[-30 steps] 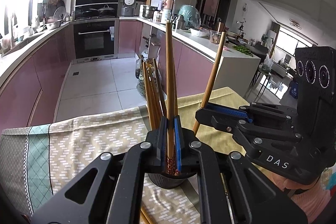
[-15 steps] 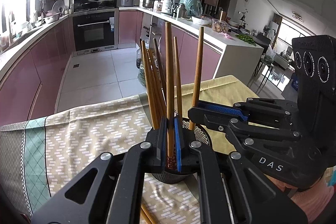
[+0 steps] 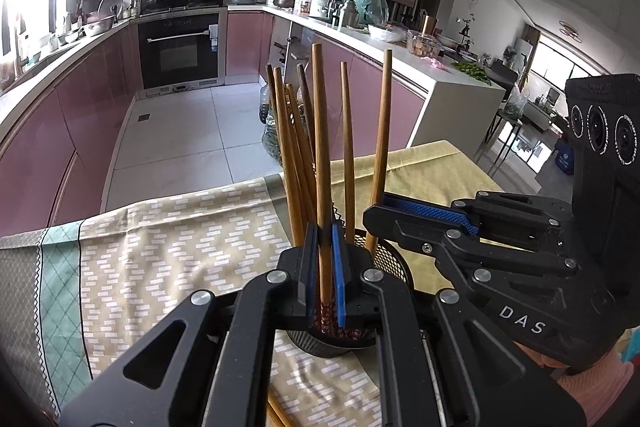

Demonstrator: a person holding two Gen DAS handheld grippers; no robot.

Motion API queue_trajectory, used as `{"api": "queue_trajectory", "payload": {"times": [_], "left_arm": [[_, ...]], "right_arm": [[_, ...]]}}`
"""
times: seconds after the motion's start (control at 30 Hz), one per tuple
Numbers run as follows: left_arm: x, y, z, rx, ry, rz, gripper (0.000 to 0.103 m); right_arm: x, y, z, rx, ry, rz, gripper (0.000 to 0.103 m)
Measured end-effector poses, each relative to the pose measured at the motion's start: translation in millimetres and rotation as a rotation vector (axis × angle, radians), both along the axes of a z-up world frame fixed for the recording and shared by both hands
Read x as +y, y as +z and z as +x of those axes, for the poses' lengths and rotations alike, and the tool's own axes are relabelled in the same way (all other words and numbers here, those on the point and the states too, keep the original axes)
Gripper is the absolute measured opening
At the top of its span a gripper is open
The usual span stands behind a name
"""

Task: Organize utensils
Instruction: 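Lower the right tool's chopstick into the mesh cup while the left tool inserts its own, then open both tools and withdraw them from the mesh cup, then move both open tools down to the last two chopsticks on the cloth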

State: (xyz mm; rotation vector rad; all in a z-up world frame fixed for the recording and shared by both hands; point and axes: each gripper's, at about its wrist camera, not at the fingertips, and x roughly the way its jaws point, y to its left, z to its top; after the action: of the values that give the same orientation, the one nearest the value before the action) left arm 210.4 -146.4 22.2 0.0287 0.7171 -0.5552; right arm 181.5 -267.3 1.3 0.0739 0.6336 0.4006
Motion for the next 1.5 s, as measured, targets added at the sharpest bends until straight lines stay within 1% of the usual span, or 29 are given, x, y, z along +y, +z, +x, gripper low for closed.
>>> {"api": "queue_trajectory", "payload": {"times": [0.17, 0.4, 0.47, 0.57, 0.63, 0.7, 0.73, 0.77, 0.8, 0.83, 0.9, 1.03, 1.07, 1.13, 1.3, 1.37, 1.5], "left_arm": [[1, -6, 5, 0.014, 0.002, -0.003, 0.008], [2, -9, 1, 0.011, -0.015, -0.013, 0.008], [4, -9, 0, 0.004, -0.009, -0.012, 0.009], [12, -9, -7, -0.012, 0.005, -0.018, 0.013], [19, -7, -13, -0.025, 0.020, -0.026, 0.022], [28, -6, -22, -0.046, 0.029, -0.027, 0.025], [33, -5, -28, -0.061, 0.034, -0.021, 0.028], [39, -5, -33, -0.074, 0.040, -0.015, 0.031], [45, -5, -37, -0.083, 0.052, -0.009, 0.035], [52, -7, -41, -0.087, 0.061, -0.006, 0.037], [63, -11, -49, -0.089, 0.078, 0.006, 0.039], [83, -27, -61, -0.081, 0.139, 0.054, 0.047], [87, -31, -63, -0.074, 0.150, 0.057, 0.047], [97, -41, -68, -0.055, 0.178, 0.059, 0.053], [110, -63, -79, -0.013, 0.233, 0.066, 0.056], [113, -71, -84, -0.010, 0.248, 0.086, 0.056], [116, -82, -90, 0.018, 0.248, 0.086, 0.057]], "right_arm": [[-4, -1, 0, 0.000, -0.010, 0.008, 0.007], [-8, -1, -1, -0.001, -0.015, 0.026, 0.007], [-8, -2, -3, 0.000, -0.011, 0.031, 0.007], [-8, -1, -9, -0.003, 0.003, 0.038, 0.007], [-7, 1, -15, -0.010, 0.018, 0.042, 0.007], [-5, 4, -23, -0.017, 0.040, 0.044, 0.007], [-3, 4, -28, -0.021, 0.052, 0.045, 0.008], [-1, 5, -33, -0.025, 0.068, 0.047, 0.010], [1, 5, -38, -0.027, 0.085, 0.046, 0.014], [5, 4, -43, -0.029, 0.099, 0.044, 0.019], [10, 1, -51, -0.025, 0.126, 0.041, 0.024], [23, -14, -63, 0.019, 0.175, 0.039, 0.028], [26, -20, -64, 0.033, 0.181, 0.037, 0.029], [31, -32, -65, 0.064, 0.178, 0.036, 0.033], [40, -62, -65, 0.146, 0.166, 0.028, 0.033], [42, -71, -67, 0.171, 0.164, 0.032, 0.033], [52, -85, -73, 0.209, 0.168, 0.021, 0.035]]}}
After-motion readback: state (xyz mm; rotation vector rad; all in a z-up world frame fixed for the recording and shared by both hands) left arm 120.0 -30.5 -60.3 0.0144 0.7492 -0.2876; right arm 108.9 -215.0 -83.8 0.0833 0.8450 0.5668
